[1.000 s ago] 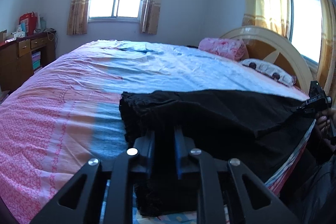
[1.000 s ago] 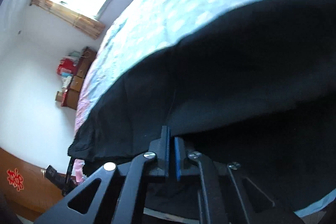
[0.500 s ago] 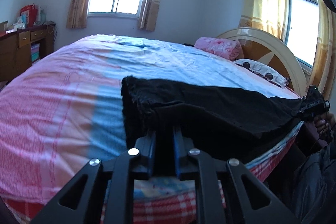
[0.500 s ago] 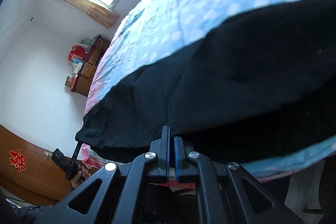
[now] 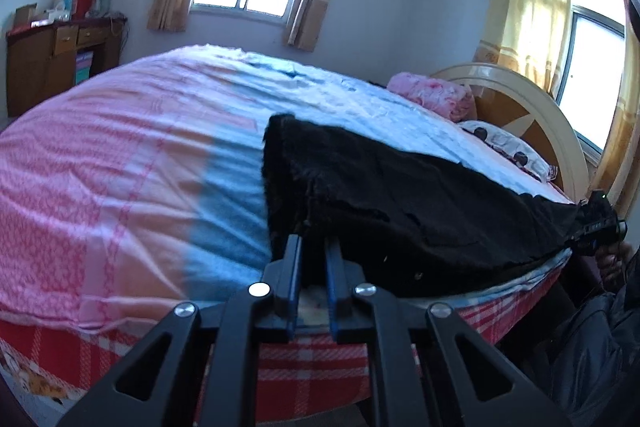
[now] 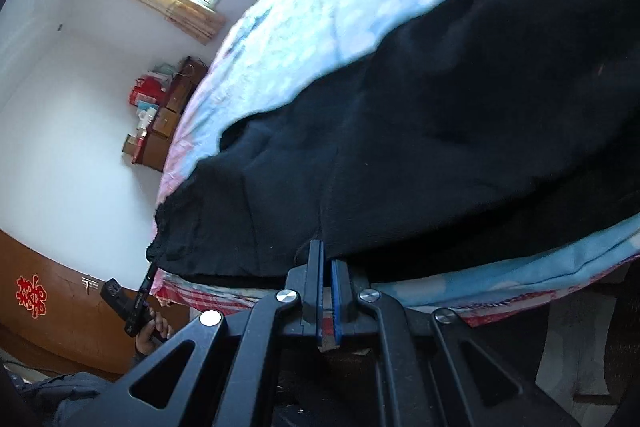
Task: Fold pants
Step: 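Open both tools to release the folded pants onto the bed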
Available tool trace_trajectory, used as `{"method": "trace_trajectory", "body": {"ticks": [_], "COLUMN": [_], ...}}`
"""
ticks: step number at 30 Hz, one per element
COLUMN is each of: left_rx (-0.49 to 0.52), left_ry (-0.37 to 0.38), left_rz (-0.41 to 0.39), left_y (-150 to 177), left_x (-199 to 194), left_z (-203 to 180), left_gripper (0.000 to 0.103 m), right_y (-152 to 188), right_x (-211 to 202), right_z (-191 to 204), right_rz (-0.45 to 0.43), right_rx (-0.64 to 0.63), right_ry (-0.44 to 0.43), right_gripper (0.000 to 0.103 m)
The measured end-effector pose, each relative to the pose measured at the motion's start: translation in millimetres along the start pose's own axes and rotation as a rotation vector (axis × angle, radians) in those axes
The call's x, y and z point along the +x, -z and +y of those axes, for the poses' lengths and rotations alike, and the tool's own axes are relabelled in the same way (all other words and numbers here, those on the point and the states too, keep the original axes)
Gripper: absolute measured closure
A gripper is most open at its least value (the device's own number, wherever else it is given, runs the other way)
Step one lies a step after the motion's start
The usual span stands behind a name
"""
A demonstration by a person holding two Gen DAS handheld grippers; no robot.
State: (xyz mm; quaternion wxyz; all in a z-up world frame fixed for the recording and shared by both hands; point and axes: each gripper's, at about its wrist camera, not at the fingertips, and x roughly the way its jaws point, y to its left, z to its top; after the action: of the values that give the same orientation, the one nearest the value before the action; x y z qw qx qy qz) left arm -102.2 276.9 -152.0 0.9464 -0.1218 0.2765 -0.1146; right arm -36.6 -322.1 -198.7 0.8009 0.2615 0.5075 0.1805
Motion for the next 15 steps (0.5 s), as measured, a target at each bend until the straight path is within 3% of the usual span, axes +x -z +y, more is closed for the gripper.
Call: {"method": "trace_trajectory", "body": {"ticks": [6, 9, 11, 15], "left_rx": [0.01, 0.021, 0.06, 0.219], "left_ry": [-0.071, -0.129, -0.182, -0.153], "left_rz": [-0.009, -0.027, -0.055, -0.1], "left_y": [-7, -19, -30, -49], "left_x": [-12, -19, -23, -16], "left_z": [-5, -11, -26, -85], "left_gripper": [0.086, 0.068, 0.05, 0.041], "right_y": [1, 1, 0, -11], "right_x": [6, 0, -9, -38], "right_z": [-10, -2, 4, 22], "right_rz": [0.061, 0.087, 0.09, 0.029], "right_rx": [0.017, -0.06, -0.099, -0.195], "right_ry": [0.006, 0.08, 0.117, 0.128], "right_gripper": [0.099, 0.099, 0.099, 0.099]}}
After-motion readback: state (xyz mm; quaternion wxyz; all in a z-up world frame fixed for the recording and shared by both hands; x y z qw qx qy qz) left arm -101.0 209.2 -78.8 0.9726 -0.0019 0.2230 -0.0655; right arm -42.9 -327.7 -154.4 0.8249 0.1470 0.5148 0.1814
